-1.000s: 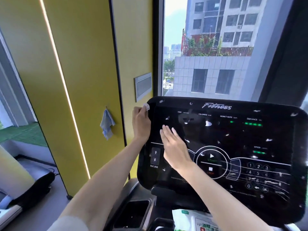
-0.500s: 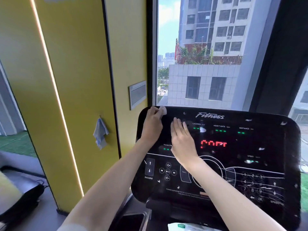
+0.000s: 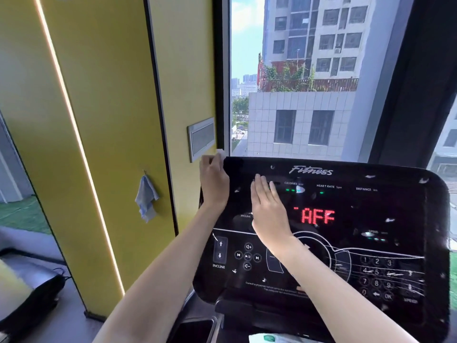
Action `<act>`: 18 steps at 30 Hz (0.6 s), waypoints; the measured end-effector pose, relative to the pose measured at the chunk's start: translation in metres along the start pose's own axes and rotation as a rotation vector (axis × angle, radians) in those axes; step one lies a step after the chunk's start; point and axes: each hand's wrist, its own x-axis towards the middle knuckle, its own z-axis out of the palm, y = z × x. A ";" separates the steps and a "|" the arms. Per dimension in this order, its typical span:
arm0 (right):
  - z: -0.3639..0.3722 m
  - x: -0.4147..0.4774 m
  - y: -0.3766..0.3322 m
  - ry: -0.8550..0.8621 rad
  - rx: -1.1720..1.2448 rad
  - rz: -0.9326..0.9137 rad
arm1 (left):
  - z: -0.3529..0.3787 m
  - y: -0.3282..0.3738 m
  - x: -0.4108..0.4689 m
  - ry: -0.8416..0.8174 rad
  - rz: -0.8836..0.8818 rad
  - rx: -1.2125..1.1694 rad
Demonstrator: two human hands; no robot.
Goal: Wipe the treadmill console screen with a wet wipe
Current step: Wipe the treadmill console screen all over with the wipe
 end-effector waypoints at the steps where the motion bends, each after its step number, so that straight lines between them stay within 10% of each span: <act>1: 0.000 0.000 0.000 0.001 0.006 0.000 | 0.004 0.007 -0.006 -0.051 0.077 0.017; 4: -0.002 0.000 0.003 -0.006 -0.003 -0.021 | 0.008 0.007 -0.011 -0.220 0.312 0.047; 9: -0.002 0.001 0.008 0.009 0.093 -0.038 | 0.002 -0.001 0.009 0.052 -0.193 -0.038; 14: -0.010 0.001 0.017 -0.007 0.136 -0.078 | 0.011 0.014 -0.007 -0.254 0.343 0.046; 18: -0.014 -0.007 0.031 0.060 0.204 -0.001 | 0.006 0.015 0.004 -0.061 -0.089 -0.110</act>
